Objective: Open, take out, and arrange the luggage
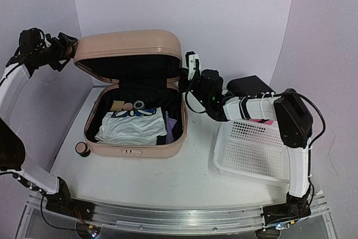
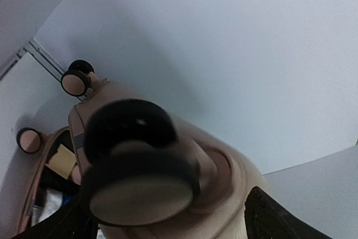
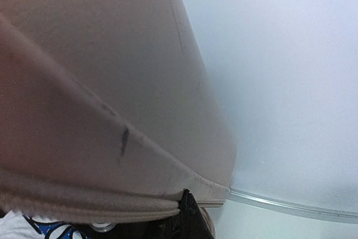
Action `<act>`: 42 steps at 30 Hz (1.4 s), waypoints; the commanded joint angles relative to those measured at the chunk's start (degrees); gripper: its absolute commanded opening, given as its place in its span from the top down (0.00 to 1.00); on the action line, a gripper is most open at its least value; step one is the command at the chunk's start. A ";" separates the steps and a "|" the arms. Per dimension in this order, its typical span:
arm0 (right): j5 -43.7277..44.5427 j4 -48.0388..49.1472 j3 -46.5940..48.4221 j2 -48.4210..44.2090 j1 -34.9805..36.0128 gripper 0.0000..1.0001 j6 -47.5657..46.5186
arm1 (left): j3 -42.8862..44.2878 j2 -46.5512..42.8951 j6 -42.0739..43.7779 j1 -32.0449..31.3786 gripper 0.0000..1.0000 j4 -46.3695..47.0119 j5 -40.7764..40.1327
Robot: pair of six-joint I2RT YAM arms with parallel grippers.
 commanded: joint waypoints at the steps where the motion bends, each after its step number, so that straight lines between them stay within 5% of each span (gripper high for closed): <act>1: 1.68 9.62 5.25 -0.71 1.81 1.00 3.27 | 4.35 -6.20 22.85 -0.48 0.08 -10.03 -1.44; 4: 3.10 9.14 6.31 -0.38 1.94 1.00 3.26 | 2.31 -9.68 27.47 -0.53 0.08 -16.07 -8.00; 16: 3.59 6.18 8.65 0.20 1.92 1.00 3.03 | -3.60 -24.86 33.44 -0.60 0.12 -23.00 -8.26; 19: 3.05 5.14 9.05 -0.07 1.92 1.00 2.47 | -7.53 -26.76 22.68 -0.54 0.12 -20.21 4.75; 22: 3.08 4.94 8.49 -0.54 2.03 1.00 2.02 | -16.70 -27.20 1.50 -2.52 0.11 -0.81 19.39; 29: 3.08 4.80 7.77 -1.43 2.10 1.00 1.95 | -22.69 -23.70 -24.81 -24.35 0.02 16.61 2.38; 33: 3.33 4.88 6.88 -2.21 2.16 1.00 2.22 | -22.84 -17.89 -29.89 -33.35 0.01 26.70 -8.59; 42: 3.35 4.71 5.19 -3.58 2.88 1.00 1.59 | -20.88 -10.79 -28.22 -38.89 0.31 34.07 -24.28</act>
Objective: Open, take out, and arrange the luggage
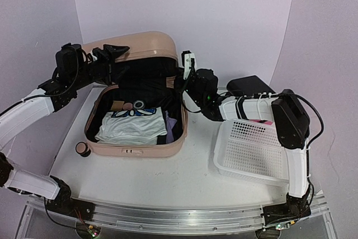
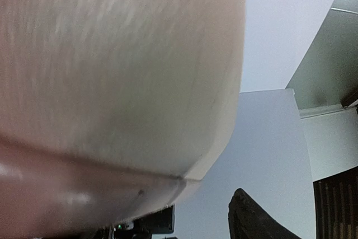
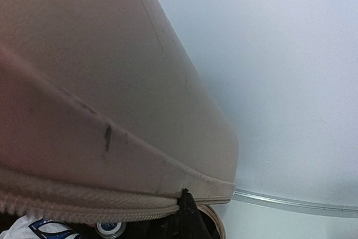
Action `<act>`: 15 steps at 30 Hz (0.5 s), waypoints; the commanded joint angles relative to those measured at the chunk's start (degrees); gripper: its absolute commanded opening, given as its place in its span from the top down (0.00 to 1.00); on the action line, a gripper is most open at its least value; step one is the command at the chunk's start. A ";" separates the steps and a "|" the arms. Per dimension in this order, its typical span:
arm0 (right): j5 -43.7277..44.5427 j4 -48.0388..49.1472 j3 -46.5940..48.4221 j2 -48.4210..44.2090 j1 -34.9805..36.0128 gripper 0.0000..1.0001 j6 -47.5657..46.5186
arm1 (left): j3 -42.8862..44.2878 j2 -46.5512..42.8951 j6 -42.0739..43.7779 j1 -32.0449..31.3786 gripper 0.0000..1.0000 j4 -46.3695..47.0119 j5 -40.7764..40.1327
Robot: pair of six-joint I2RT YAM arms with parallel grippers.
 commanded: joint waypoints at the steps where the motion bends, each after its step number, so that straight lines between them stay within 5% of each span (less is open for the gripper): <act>1: -0.46 6.93 0.93 -5.31 1.17 1.00 0.41 | 2.64 -0.20 0.07 -0.54 0.34 7.00 -12.31; 12: 2.41 -0.09 -0.21 -7.97 3.93 0.97 -1.43 | 4.21 1.19 7.85 -0.62 0.91 9.87 -21.70; 15: 3.25 -20.30 -5.38 -15.47 3.89 0.50 4.97 | 5.59 2.19 11.17 -0.67 0.99 9.87 -21.61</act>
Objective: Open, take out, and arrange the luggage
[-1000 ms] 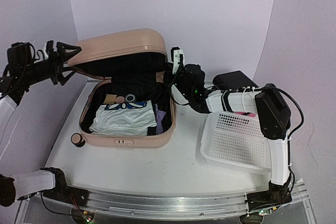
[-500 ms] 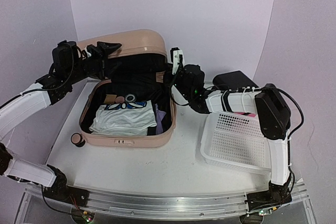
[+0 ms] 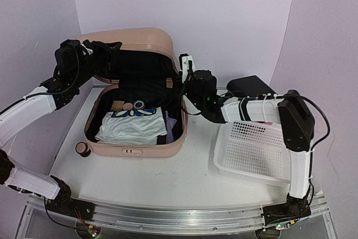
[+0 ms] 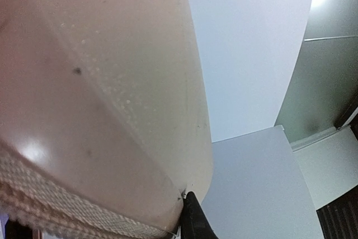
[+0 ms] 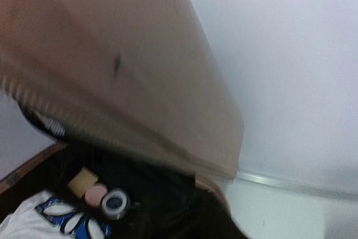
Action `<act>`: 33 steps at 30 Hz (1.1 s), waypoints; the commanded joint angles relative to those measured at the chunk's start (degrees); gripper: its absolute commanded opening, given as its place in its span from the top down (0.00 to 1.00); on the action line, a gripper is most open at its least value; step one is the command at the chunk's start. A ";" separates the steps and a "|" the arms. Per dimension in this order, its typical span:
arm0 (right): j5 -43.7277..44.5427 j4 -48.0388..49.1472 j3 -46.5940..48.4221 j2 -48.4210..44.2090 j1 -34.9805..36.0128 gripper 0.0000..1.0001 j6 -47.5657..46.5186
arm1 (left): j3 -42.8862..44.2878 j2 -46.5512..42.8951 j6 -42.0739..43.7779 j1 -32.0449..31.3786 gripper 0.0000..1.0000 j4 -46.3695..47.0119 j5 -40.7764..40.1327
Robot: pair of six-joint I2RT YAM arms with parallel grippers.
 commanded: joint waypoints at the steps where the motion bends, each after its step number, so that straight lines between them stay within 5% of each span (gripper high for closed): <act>1: 0.14 -24.22 -5.16 -16.07 1.84 0.36 6.97 | 4.26 1.11 8.64 0.44 1.00 3.06 -4.71; 3: -1.62 -39.08 -7.09 -20.18 1.94 0.07 10.23 | 4.43 1.61 9.62 0.44 1.00 3.06 -4.63; 4: -2.81 -45.22 -8.24 -21.66 1.95 0.02 11.91 | 4.53 1.88 10.21 0.45 1.00 3.08 -4.67; 7: -11.77 -56.34 -12.70 -25.49 1.95 0.02 13.78 | 6.23 3.17 13.40 0.43 1.00 3.06 -4.32; 10: -26.32 -64.61 -13.33 -26.21 2.87 0.02 2.67 | 9.79 5.20 17.19 0.45 1.00 2.97 -2.38; 15: -28.39 -81.34 -1.45 -20.28 4.02 0.05 -15.93 | 16.05 9.92 20.60 0.53 1.00 2.80 3.84; 22: -34.15 -83.63 3.94 -13.24 6.16 0.10 -31.14 | 19.88 12.27 25.19 0.71 1.00 1.70 6.86; 33: -21.90 -78.59 11.70 -2.37 10.18 0.27 -35.30 | 27.59 17.75 29.59 5.24 1.00 -2.73 14.01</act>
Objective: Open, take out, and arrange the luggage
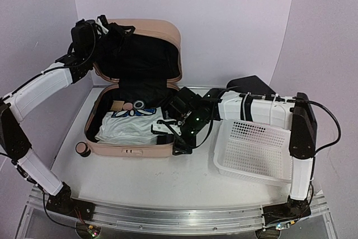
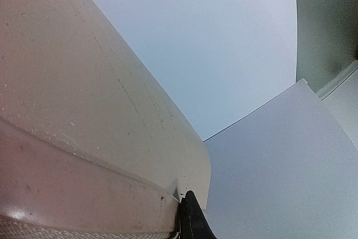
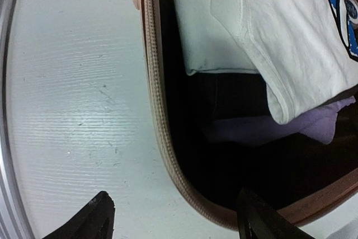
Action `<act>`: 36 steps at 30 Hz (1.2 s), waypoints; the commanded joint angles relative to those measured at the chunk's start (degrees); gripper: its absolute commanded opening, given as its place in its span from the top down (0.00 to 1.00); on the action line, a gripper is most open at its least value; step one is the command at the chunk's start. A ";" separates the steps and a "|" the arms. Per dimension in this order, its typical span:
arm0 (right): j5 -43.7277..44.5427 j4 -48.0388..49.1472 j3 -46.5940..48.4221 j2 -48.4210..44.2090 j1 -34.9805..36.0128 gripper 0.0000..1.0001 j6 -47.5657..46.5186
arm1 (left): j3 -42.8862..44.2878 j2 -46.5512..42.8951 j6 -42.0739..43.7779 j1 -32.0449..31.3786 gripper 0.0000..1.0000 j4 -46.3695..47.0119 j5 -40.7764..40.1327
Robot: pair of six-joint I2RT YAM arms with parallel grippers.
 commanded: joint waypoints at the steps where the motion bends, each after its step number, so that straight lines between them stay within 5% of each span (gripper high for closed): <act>1: 7.08 4.23 3.33 3.51 1.44 0.29 -2.73 | 8.49 3.49 7.87 3.86 1.00 0.54 8.55; 7: 10.10 8.50 5.76 8.45 1.43 0.49 -0.77 | 17.25 11.26 8.07 7.72 1.00 -1.11 12.94; 17: 9.41 11.51 15.80 16.84 1.45 0.86 2.75 | 32.15 24.30 13.78 10.73 1.00 -2.12 6.85; 24: 10.79 11.51 22.67 22.71 1.17 0.99 -1.75 | 41.68 33.06 17.42 11.66 1.00 -2.17 -0.44; 30: 1.05 10.82 22.86 22.63 -1.10 1.00 -7.34 | 43.19 34.44 23.08 11.99 1.00 -2.17 -13.15; 36: -6.36 7.48 25.83 23.72 -3.95 1.00 -11.37 | 50.14 39.57 25.95 13.15 1.00 -2.13 -17.12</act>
